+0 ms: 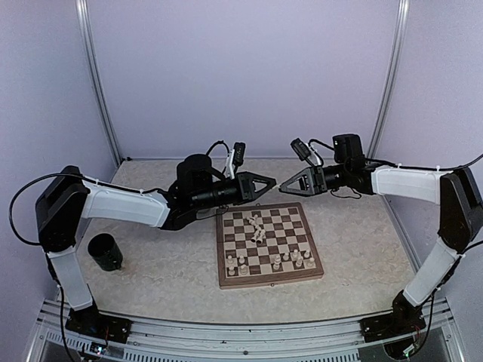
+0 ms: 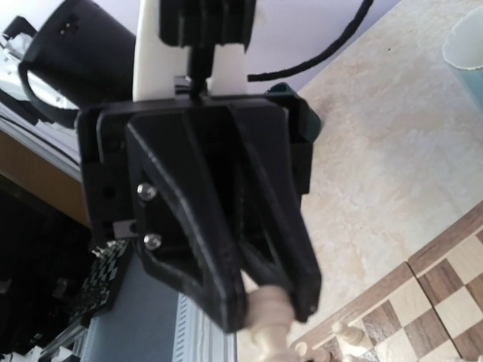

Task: Set up the chess pieces on the board
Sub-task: Pass from the left arm to the right

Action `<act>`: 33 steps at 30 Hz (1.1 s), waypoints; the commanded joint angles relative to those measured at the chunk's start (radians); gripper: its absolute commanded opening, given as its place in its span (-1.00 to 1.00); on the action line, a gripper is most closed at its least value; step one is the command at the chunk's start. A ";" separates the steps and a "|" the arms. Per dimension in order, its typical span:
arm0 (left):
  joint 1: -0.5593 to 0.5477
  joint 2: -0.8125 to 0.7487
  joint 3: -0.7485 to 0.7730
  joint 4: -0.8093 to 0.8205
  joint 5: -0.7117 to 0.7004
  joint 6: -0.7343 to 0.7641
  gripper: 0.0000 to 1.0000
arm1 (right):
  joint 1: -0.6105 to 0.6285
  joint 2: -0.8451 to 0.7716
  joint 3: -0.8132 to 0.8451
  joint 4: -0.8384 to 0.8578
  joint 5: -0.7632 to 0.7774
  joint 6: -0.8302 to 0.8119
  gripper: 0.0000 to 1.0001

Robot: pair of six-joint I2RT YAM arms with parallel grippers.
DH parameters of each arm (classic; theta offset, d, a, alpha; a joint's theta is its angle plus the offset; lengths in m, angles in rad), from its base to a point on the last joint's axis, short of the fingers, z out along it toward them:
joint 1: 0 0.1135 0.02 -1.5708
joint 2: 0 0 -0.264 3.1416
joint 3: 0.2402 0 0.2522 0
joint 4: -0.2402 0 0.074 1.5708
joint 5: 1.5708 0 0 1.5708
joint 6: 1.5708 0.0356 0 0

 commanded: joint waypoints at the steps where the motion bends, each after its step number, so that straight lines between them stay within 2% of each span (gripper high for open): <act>1: -0.007 0.021 0.033 0.031 -0.001 0.004 -0.71 | 0.000 0.020 -0.012 0.040 -0.030 0.025 -0.34; 14: -0.007 0.046 0.043 0.020 0.016 0.001 -0.71 | -0.023 0.021 -0.012 0.082 -0.024 0.037 -0.77; 17: -0.007 0.052 0.046 0.018 0.016 0.001 -0.71 | -0.025 0.024 -0.008 0.073 -0.019 0.025 -0.78; 20: -0.007 0.057 0.050 0.019 0.018 0.000 -0.71 | -0.025 0.032 0.001 0.068 -0.025 0.027 -0.64; 22: -0.007 0.059 0.053 0.019 0.021 0.002 -0.71 | -0.025 0.037 0.006 0.067 -0.027 0.029 -0.62; 33: -0.005 0.070 0.064 0.017 0.030 -0.001 -0.72 | -0.036 0.069 0.012 0.112 -0.041 0.066 -0.76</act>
